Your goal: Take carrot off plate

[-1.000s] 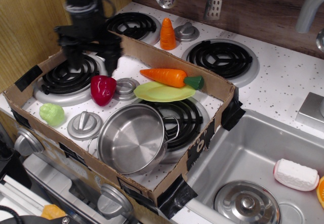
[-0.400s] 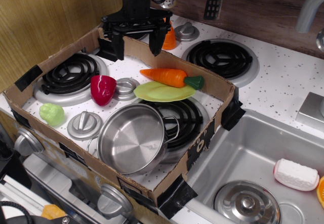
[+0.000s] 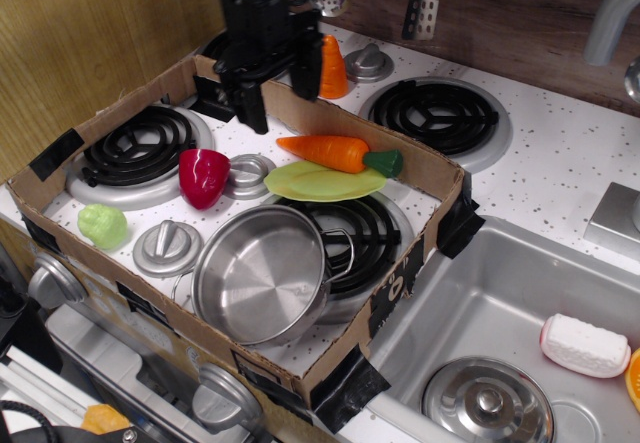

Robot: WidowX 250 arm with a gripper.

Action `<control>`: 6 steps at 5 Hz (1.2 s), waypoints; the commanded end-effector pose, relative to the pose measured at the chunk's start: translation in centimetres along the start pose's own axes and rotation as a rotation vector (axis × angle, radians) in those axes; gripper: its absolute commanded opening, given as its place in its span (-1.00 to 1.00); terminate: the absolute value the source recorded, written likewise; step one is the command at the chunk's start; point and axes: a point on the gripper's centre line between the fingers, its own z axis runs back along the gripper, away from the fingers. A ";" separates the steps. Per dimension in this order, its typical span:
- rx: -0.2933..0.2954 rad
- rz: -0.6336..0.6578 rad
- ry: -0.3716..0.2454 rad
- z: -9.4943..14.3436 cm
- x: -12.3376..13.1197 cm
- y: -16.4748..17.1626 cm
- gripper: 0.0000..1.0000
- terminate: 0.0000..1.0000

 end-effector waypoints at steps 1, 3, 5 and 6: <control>-0.120 0.157 -0.042 1.1 1.0 -0.3 1.00 -1.00; -0.142 0.223 0.025 0.7 0.2 -1.9 1.00 -1.00; -0.152 0.199 0.060 -1.1 -0.7 -1.8 1.00 -1.00; -0.146 0.205 0.034 -0.7 -0.9 -1.5 1.00 -1.00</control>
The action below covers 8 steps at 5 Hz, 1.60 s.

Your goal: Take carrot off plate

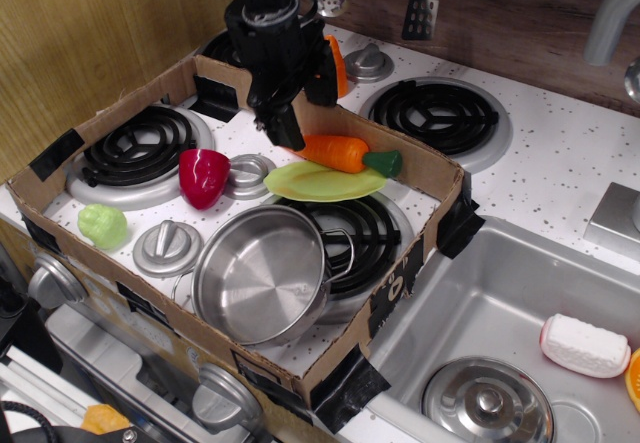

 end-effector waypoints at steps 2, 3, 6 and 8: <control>-0.064 0.002 0.009 0.1 0.6 0.5 1.00 -1.00; -0.117 0.019 0.029 -0.5 0.1 0.5 1.00 -1.00; 0.009 -0.046 0.108 -1.6 -0.4 0.3 1.00 -1.00; 0.050 -0.109 0.120 -2.4 -1.1 -0.6 1.00 -1.00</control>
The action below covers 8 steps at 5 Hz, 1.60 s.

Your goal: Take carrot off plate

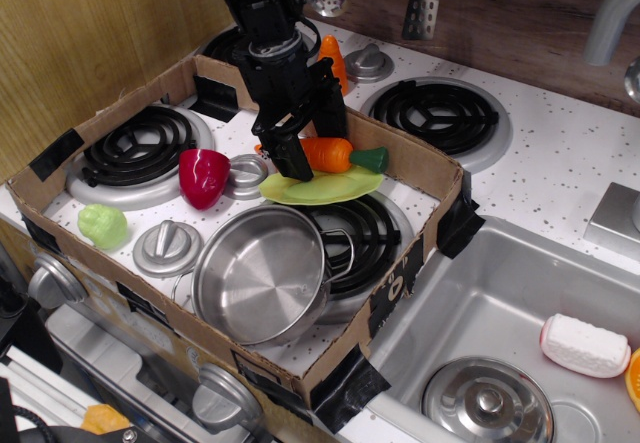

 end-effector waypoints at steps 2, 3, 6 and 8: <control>-0.003 -0.022 -0.050 0.6 -0.2 -1.5 -1.00 -1.00; -0.013 -0.059 -0.077 1.1 -0.3 -2.2 -1.00 -1.00; -0.085 -0.023 -0.325 9.2 1.2 -4.2 -1.00 -1.00; -0.118 0.181 -0.410 11.2 4.4 -2.0 -1.00 -1.00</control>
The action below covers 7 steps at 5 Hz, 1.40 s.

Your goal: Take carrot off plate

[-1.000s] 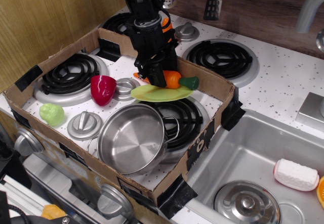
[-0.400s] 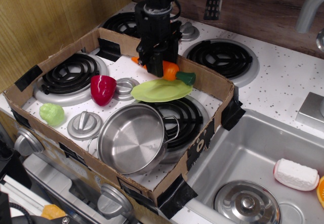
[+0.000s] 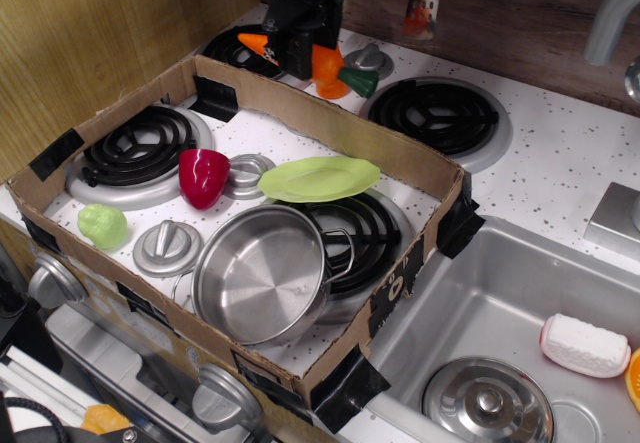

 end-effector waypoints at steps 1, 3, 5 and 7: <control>-0.022 0.244 -0.077 1.3 4.3 2.3 -1.00 -1.00; -0.005 0.543 -0.209 -1.2 7.6 5.9 -1.00 -1.00; -0.066 0.855 -0.405 -1.3 9.6 8.4 -1.00 -1.00; -0.173 0.680 -0.326 -1.7 10.5 9.6 1.00 -1.00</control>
